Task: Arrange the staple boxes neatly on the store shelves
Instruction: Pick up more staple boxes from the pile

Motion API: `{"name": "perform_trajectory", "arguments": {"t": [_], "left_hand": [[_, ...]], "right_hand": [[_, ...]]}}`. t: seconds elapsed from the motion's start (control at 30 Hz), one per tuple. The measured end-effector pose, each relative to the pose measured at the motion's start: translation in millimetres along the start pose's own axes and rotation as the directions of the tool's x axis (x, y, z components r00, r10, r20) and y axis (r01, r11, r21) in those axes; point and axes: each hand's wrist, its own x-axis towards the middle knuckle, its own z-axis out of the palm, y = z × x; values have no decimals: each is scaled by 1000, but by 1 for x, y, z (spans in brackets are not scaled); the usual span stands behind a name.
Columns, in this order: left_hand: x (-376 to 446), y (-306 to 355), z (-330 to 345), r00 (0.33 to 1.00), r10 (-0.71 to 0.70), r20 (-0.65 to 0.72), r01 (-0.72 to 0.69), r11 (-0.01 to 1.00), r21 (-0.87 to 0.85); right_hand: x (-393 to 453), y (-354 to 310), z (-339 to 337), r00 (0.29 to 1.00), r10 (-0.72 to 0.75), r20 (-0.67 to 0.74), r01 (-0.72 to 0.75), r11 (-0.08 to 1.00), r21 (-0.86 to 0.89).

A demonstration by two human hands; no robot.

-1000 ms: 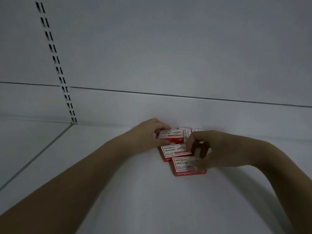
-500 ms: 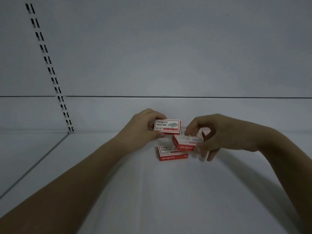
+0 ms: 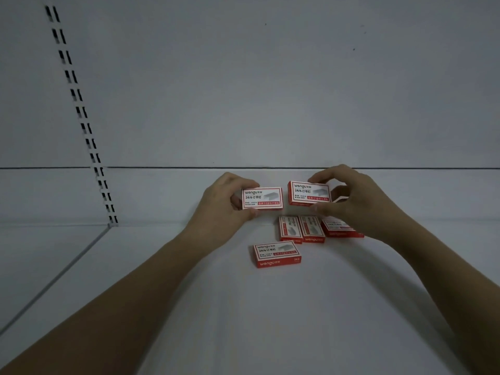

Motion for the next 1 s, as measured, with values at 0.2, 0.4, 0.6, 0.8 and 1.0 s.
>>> {"name": "perform_trajectory", "arguments": {"t": [0.2,0.4,0.6,0.8,1.0], "left_hand": [[-2,-4,9,993,-63,100,65,998,-26],[-4,21,14,957,-224,185,267,930,-253],[17,95,30,955,-90,284,172,945,-278],[40,179,73,939,43,342,62,954,-293],[30,265,132,915,113,386,23,943,-331]], "right_hand": [[-2,9,11,1000,23,-1,-23,997,76],[-23,11,4,993,94,-73,-86,991,102],[-67,3,-86,963,198,-182,-195,980,33],[-124,5,-184,926,246,-288,-279,957,-82],[-195,28,-273,883,287,-373,-372,911,-180]]}}
